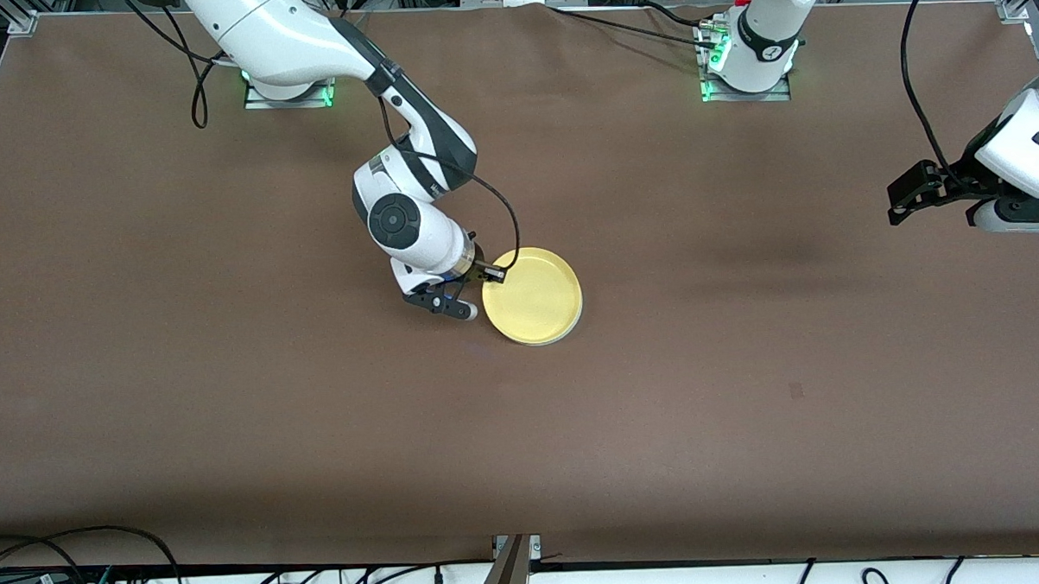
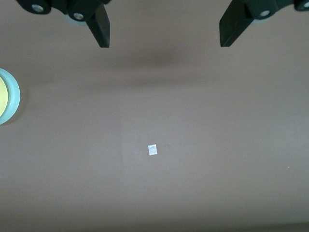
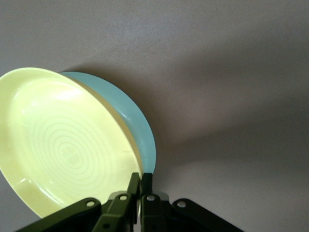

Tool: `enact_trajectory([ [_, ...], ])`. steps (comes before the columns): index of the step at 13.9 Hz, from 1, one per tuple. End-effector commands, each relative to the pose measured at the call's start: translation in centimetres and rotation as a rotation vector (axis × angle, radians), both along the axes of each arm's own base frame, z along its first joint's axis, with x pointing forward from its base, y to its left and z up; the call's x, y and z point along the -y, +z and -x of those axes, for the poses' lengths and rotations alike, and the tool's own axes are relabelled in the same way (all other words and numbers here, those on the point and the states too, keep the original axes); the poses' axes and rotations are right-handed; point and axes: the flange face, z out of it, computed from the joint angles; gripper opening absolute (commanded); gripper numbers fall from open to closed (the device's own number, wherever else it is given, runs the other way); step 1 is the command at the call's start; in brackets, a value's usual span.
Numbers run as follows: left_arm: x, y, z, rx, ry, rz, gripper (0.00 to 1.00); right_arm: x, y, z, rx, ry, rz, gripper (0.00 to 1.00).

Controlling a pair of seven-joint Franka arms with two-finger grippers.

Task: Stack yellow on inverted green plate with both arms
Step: 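Carry the yellow plate with the right gripper onto the inverted green plate, then open the right gripper to release the yellow plate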

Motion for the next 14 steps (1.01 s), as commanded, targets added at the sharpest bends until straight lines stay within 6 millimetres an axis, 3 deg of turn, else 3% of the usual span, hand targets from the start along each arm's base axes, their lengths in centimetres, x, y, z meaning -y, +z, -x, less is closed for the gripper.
enact_trajectory([
  [1,0.1,0.5,0.5,0.003,-0.021,0.009,1.00,0.2,-0.7,-0.3,-0.013,-0.024,-0.006,0.95],
  [2,0.7,0.5,0.5,0.003,-0.030,0.009,1.00,0.1,-0.8,-0.2,-0.015,-0.021,-0.005,1.00],
  [6,2.9,1.0,0.6,0.013,-0.080,-0.039,1.00,0.1,0.1,-0.4,-0.006,-0.015,-0.007,1.00],
  [7,3.0,1.1,0.6,0.015,-0.080,-0.037,1.00,1.0,1.8,-1.3,0.019,-0.026,-0.011,1.00],
  [10,3.0,1.1,0.6,0.015,-0.080,-0.037,1.00,6.3,7.9,-6.2,0.035,-0.076,0.016,1.00],
  [14,2.6,1.2,0.6,0.012,-0.072,-0.036,1.00,11.9,15.9,-9.1,0.078,-0.092,0.121,1.00],
])
